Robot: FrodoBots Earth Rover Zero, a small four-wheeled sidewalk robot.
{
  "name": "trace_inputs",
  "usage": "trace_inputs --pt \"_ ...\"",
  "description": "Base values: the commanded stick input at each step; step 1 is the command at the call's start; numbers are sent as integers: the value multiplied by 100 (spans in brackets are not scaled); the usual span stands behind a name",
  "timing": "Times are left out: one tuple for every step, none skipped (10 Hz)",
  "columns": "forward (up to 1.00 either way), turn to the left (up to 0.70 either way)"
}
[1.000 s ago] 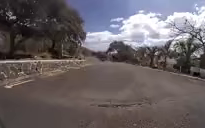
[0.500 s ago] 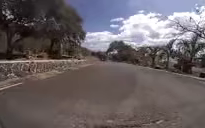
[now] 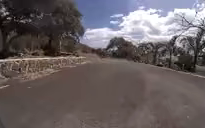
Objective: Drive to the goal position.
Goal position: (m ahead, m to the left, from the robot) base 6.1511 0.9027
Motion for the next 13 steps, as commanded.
trace_inputs --pt "85 1" --pt "85 1" --pt "85 1" --pt "85 1" --pt "85 1" --pt "85 2" --pt "85 3" --pt "85 3" --pt "85 3" --pt "85 3" --pt "85 3" --pt "85 3" --pt "85 3"
